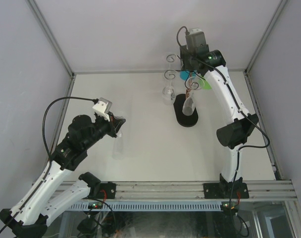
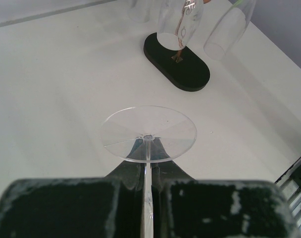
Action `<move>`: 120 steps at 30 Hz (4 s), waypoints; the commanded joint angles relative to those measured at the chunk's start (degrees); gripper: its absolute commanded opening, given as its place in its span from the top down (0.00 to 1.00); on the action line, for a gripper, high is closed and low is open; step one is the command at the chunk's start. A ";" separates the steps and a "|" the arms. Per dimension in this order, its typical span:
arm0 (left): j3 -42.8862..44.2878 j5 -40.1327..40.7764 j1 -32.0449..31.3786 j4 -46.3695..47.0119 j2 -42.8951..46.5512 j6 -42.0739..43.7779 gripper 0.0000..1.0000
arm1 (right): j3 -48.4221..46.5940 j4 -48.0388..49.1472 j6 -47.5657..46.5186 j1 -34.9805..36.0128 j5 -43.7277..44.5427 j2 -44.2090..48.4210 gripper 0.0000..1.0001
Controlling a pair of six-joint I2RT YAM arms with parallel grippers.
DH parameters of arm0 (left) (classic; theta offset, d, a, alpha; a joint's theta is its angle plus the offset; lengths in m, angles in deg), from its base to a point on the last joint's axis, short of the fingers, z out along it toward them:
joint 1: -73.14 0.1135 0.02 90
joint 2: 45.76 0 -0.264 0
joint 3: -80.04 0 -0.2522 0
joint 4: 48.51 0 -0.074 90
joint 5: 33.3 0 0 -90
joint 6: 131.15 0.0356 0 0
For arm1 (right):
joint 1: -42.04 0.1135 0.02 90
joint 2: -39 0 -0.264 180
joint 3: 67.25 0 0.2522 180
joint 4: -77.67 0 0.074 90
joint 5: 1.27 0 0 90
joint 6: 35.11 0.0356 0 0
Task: Place the wine glass upside down on the wine glass rack
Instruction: Adjust the wine rack at the center of the board, then place the wine glass at the wine rack.
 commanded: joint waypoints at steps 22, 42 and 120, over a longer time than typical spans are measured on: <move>-1.01 -1.01 0.67 2.93 0.39 -0.91 1.00 | 3.07 7.59 -2.92 -0.30 -5.56 11.00 0.30; 1.21 2.48 0.72 7.82 3.59 0.43 1.00 | 51.90 37.40 -3.58 1.77 -28.87 57.68 0.27; 7.14 -11.36 -20.42 24.59 -6.93 -0.13 1.00 | 93.49 97.68 17.58 36.84 -28.71 55.39 0.85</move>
